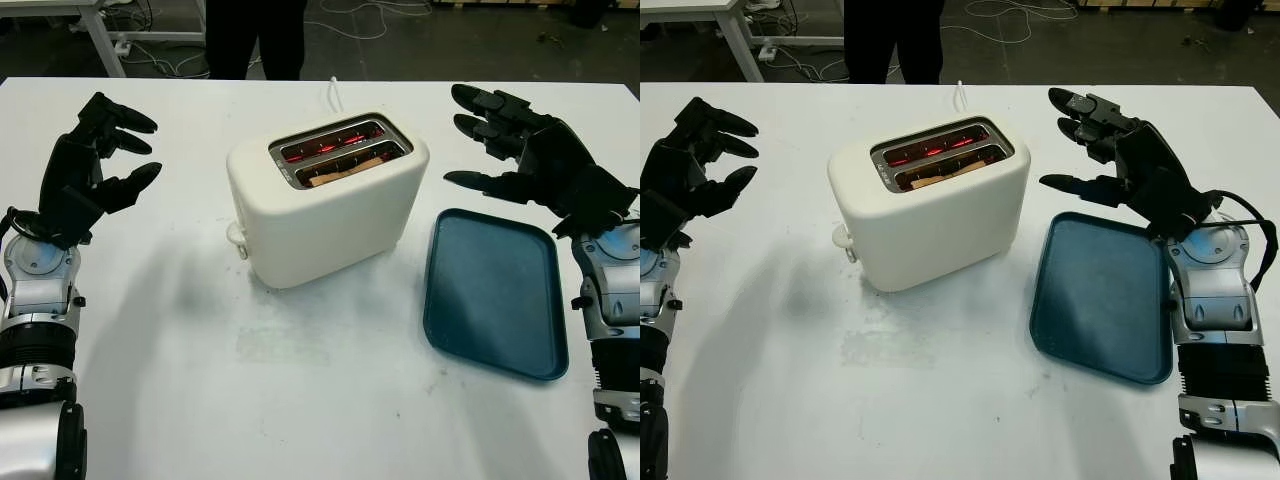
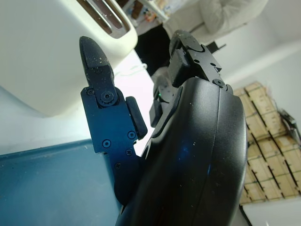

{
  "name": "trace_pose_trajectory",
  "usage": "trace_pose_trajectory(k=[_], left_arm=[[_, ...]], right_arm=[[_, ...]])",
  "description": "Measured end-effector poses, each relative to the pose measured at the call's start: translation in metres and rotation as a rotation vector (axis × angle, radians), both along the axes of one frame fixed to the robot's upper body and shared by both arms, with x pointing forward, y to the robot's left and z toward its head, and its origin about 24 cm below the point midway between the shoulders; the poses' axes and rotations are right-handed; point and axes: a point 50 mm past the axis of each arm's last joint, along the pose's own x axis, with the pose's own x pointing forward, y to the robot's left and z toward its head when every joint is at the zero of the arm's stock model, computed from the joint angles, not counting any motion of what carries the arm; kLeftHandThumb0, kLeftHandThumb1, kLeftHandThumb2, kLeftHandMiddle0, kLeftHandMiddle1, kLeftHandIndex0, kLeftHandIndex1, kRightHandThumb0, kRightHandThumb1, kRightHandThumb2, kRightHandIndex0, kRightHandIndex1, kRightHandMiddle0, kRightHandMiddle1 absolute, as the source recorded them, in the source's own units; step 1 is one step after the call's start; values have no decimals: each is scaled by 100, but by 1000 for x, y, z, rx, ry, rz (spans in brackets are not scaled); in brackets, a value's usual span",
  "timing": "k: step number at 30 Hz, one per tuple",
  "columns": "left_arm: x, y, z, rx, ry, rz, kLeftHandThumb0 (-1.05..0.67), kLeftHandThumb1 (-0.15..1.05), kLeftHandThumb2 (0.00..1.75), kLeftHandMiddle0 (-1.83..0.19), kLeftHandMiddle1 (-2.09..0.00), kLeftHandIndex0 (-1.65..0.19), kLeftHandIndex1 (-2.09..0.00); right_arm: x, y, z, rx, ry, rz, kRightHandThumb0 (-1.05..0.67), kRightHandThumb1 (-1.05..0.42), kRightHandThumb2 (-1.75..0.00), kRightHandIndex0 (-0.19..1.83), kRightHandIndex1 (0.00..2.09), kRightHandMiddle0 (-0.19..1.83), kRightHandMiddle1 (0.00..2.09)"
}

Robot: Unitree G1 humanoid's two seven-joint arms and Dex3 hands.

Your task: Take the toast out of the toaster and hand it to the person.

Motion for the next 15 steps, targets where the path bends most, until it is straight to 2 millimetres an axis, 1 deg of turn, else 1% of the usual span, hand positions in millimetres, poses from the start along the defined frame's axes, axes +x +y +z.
trace_pose_trajectory(k=[11, 15], left_arm=[[0, 0, 1, 1, -7, 1, -105, 92, 25, -2, -161, -8, -147], [0, 0, 1, 1, -3, -1, -105, 92, 25, -3, -160, -8, -146]], right_arm=[[0, 0, 0, -4, 0, -2, -45, -85, 0, 32, 0, 31, 0], [0, 0, 0, -4, 0, -2, -42, -84, 0, 32, 1, 31, 0]])
